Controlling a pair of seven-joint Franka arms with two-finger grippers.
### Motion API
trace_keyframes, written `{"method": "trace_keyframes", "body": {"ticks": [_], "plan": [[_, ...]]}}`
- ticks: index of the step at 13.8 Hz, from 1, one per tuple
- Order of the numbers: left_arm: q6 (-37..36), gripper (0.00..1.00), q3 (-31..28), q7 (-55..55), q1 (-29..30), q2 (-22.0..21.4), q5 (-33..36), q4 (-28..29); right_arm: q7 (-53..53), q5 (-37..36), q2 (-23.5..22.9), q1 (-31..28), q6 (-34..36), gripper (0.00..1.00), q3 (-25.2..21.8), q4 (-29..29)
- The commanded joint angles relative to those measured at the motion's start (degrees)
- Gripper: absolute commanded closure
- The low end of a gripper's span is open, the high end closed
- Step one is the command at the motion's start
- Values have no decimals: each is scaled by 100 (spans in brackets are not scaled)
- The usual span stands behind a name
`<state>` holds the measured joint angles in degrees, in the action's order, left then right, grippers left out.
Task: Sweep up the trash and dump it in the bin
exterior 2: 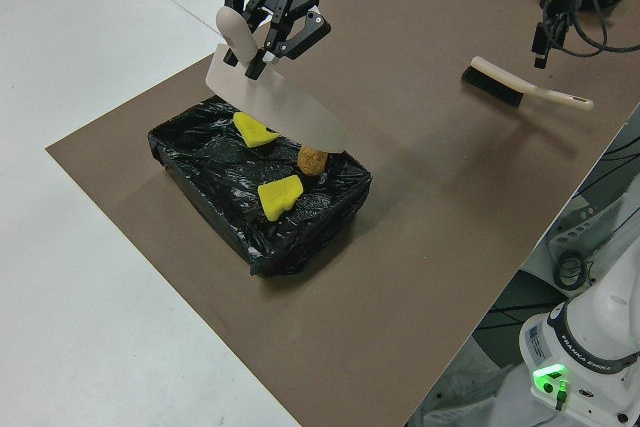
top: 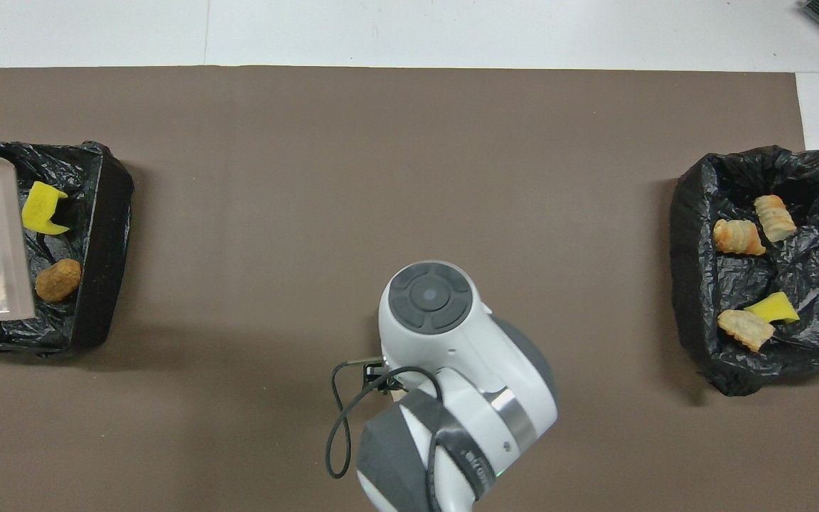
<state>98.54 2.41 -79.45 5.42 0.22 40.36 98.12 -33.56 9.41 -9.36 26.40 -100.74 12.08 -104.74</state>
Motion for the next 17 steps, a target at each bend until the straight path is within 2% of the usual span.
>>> {"method": "trace_keyframes", "body": {"ticks": [1,5,7,9,10,12,15,17], "plan": [[-168,100,-56,638,-216,-48,-903,74,594,-289,5,-529,361,0,31,584],[59,100,-56,2446,-760,92,-1977,408,1542,-686,-4,-1311,756,0,22,1121],[401,100,-56,3309,-1006,136,-2338,654,2463,-782,5,-1855,888,0,13,1263],[902,100,-56,4082,-1113,119,-3022,900,3212,-1063,48,-2260,871,0,5,1272],[948,100,-56,4495,-1278,154,-3147,919,3450,-1282,57,-2445,819,0,5,1315],[1070,100,-56,5451,-1779,512,-3157,910,3646,-1538,57,-2788,801,0,13,1360],[1377,100,-48,7666,-2482,883,-3183,928,3821,-1530,171,-3324,801,0,4,1403],[1440,100,-56,8503,-2869,927,-3315,1006,3760,-1443,355,-3597,801,0,5,1439]]}}
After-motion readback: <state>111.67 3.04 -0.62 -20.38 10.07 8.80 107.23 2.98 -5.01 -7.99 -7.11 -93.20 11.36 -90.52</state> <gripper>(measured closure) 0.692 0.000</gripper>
